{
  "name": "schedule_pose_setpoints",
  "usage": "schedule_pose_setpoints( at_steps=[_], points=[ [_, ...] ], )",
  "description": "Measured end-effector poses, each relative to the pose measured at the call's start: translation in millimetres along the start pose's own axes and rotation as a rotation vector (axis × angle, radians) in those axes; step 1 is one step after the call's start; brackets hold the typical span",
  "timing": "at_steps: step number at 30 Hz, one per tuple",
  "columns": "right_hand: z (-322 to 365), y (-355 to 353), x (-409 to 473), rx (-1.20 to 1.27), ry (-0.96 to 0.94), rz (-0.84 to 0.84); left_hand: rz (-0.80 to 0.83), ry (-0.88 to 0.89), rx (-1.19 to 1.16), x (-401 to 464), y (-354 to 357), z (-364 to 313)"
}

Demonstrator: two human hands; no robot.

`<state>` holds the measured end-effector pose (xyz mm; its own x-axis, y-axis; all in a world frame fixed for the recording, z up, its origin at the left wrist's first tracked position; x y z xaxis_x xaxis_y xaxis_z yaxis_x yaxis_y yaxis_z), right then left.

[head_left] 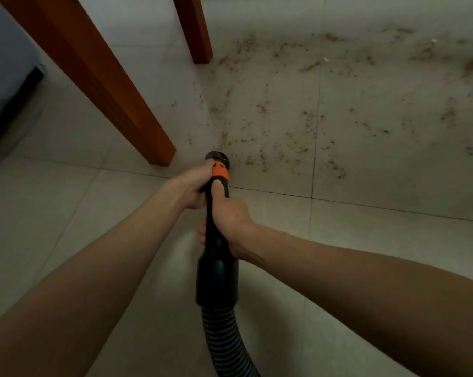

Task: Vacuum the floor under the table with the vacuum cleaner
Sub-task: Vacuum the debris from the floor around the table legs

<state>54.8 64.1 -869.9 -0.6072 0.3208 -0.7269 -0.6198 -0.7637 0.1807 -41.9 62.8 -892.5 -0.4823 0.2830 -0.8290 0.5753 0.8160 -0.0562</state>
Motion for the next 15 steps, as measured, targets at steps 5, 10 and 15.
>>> schedule_pose_setpoints(
  at_steps=[5,10,15],
  points=[
    [0,-12,4,0.043,0.007,-0.006,-0.011,0.015,0.028,4,13,-1],
    [6,-9,12,0.032,0.006,0.038,-0.066,0.01,0.019,11,5,-9],
    [15,-1,25,0.052,0.01,0.075,-0.116,0.032,0.004,23,-4,-20]
  ],
)
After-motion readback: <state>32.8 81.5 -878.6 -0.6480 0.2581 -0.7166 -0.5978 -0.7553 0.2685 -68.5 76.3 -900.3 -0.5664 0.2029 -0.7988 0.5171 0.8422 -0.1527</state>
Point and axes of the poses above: each hand's wrist, its own x-axis towards the middle knuckle, its own y-axis out of the palm, z = x × y, the point moved 8 cm from there along x, towards the middle knuckle, and after that the axes turned 5 degrees about -x, right-handed, at the moved point
